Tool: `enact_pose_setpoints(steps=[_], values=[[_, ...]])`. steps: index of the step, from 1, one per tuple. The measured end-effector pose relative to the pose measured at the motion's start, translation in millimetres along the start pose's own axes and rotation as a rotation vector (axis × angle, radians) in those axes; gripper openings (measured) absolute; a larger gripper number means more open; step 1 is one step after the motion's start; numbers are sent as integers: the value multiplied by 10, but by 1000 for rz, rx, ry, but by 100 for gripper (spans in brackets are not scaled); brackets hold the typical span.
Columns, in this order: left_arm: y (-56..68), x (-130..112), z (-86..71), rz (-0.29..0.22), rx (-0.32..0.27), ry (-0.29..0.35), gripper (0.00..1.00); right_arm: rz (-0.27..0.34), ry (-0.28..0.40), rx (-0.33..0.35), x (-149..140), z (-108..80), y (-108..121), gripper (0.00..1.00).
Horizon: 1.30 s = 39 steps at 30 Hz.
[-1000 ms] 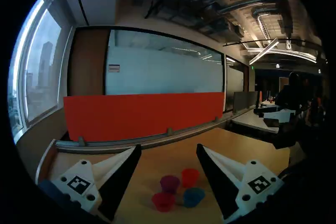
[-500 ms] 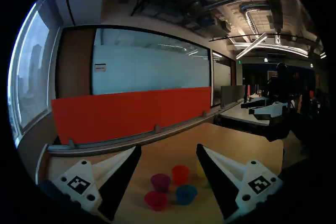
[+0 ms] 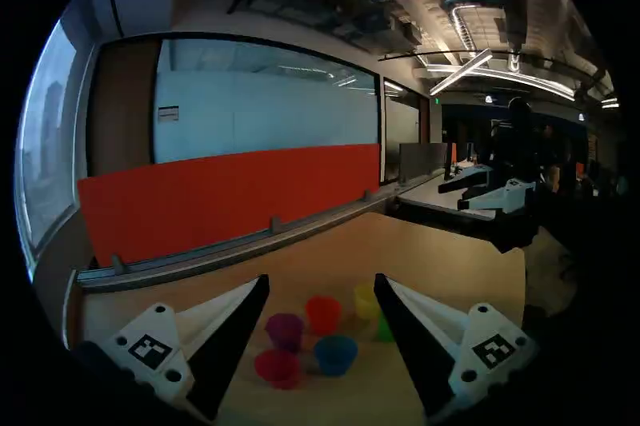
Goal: Pour water
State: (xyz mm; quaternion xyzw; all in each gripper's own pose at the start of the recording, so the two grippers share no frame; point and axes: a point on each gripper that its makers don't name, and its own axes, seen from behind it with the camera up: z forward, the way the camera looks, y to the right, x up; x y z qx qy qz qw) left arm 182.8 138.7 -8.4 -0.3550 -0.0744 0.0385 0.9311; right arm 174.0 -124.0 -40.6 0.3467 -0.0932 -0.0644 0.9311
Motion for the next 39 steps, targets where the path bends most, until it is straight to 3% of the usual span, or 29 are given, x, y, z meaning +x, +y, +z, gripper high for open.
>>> enact_pose_setpoints(steps=[16,39], values=[[44,-274,100,11,-43,-64,97,-19,-87,68,-278,7,-92,100],[115,-920,314,14,-84,-177,97,-57,-182,107,-810,150,-144,100]])
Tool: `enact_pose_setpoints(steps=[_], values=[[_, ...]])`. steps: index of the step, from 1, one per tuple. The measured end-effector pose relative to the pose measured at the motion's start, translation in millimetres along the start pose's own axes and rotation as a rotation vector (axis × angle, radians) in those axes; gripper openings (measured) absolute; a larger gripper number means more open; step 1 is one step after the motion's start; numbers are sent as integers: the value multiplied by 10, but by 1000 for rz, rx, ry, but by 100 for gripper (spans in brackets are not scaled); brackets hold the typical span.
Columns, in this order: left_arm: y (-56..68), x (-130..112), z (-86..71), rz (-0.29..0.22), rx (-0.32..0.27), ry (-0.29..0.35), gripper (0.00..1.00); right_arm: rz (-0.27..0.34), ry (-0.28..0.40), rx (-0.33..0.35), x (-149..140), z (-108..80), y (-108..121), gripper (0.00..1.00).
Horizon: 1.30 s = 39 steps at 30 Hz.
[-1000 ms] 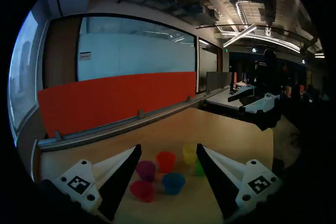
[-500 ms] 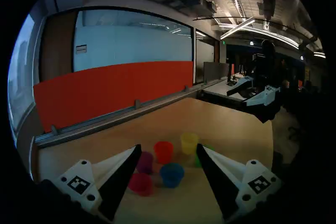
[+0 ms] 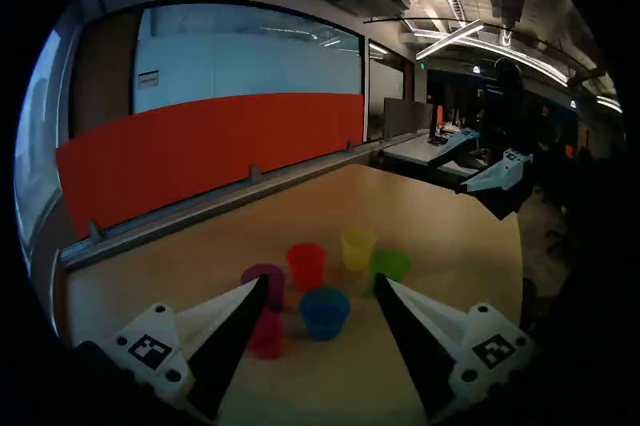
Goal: Pour water
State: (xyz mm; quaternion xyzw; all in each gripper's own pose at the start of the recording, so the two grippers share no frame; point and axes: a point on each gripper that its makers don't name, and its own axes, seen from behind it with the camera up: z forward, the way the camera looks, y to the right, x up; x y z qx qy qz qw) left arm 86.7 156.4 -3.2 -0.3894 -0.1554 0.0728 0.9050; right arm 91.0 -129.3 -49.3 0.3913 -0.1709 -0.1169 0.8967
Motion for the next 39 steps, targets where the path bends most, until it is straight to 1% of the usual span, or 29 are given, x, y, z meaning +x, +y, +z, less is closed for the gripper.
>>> enact_pose_setpoints(steps=[9,15,21,33,39], values=[[67,-206,157,22,-15,-43,97,-12,-34,5,-210,116,-1,100],[86,-384,254,32,-17,-84,97,-16,-53,11,-339,195,-4,100],[102,-546,349,38,-32,-123,97,-24,-73,16,-458,283,-7,100],[63,-763,560,51,-51,-194,98,-23,-100,31,-639,438,0,100],[57,-850,669,71,-63,-223,98,-19,-119,40,-747,514,-12,100]])
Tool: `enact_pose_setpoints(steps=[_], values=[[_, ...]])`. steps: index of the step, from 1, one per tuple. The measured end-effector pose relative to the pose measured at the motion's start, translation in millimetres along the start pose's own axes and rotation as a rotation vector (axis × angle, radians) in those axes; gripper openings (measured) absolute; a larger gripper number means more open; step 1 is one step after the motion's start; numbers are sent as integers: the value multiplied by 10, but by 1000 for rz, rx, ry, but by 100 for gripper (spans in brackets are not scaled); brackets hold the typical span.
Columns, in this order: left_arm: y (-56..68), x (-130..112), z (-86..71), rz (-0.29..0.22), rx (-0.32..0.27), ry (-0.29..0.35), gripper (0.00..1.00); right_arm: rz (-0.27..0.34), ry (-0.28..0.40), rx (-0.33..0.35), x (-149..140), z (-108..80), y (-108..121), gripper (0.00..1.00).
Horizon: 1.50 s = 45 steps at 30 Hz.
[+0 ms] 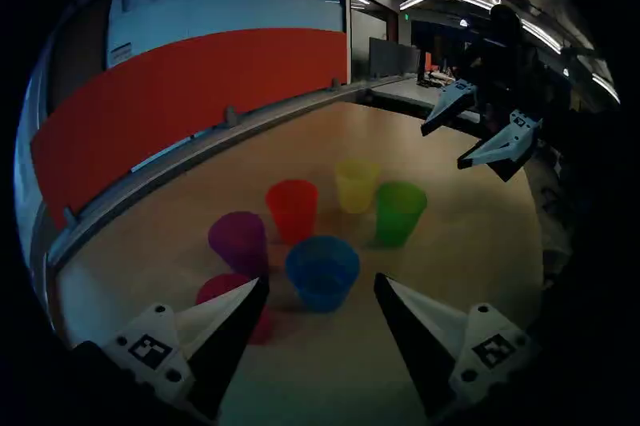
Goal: Pour water
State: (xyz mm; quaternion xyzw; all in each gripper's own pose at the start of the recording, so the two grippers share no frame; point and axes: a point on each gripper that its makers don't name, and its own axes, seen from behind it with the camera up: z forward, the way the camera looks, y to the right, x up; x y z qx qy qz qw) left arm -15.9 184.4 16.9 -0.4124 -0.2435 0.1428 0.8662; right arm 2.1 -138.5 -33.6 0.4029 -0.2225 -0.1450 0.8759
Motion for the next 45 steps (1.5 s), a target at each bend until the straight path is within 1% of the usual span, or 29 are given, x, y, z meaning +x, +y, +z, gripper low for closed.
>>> enact_pose_setpoints(steps=[9,15,24,33,45], values=[[16,-78,163,25,-16,-36,98,6,-29,14,-174,128,-32,100],[-9,-111,256,36,-16,-56,98,11,-39,24,-233,190,-53,100],[-43,-147,371,36,-20,-76,98,12,-52,27,-302,231,-48,100],[-38,-173,479,47,-28,-90,98,12,-66,29,-378,276,-31,100],[-22,-213,640,41,-41,-97,98,16,-80,30,-470,372,-12,100]])
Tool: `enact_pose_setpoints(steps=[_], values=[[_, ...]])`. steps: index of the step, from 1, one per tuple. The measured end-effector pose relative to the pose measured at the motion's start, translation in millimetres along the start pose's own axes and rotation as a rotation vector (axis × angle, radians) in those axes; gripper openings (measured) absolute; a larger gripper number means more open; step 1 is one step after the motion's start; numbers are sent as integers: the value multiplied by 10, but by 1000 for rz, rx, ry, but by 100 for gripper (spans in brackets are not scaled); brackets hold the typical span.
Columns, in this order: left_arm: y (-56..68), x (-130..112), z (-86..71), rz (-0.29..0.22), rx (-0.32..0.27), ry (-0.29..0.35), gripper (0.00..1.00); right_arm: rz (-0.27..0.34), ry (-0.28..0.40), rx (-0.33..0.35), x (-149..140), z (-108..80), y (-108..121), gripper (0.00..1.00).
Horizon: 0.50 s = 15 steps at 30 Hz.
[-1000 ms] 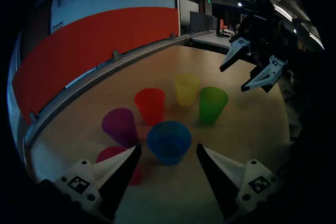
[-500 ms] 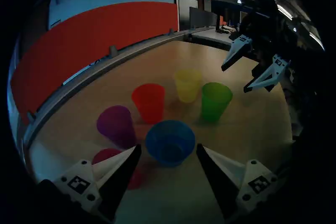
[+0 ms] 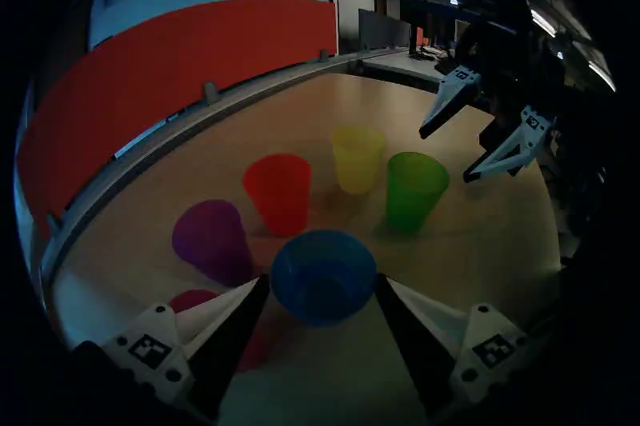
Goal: Pour water
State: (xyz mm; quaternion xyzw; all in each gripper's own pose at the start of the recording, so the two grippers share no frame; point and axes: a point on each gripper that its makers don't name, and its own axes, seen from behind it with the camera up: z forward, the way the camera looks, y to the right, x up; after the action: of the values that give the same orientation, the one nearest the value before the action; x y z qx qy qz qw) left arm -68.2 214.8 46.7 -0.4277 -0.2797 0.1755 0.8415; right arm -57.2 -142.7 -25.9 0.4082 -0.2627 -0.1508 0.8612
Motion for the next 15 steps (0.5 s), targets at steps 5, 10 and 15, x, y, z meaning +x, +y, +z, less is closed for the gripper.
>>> enact_pose_setpoints(steps=[5,10,15], values=[[-4,12,60,0,-2,2,98,4,-2,1,-19,37,15,100],[7,14,114,1,-7,0,98,9,-2,2,-23,53,30,100],[-3,5,143,0,-6,-3,98,10,-3,0,-30,54,53,100]])
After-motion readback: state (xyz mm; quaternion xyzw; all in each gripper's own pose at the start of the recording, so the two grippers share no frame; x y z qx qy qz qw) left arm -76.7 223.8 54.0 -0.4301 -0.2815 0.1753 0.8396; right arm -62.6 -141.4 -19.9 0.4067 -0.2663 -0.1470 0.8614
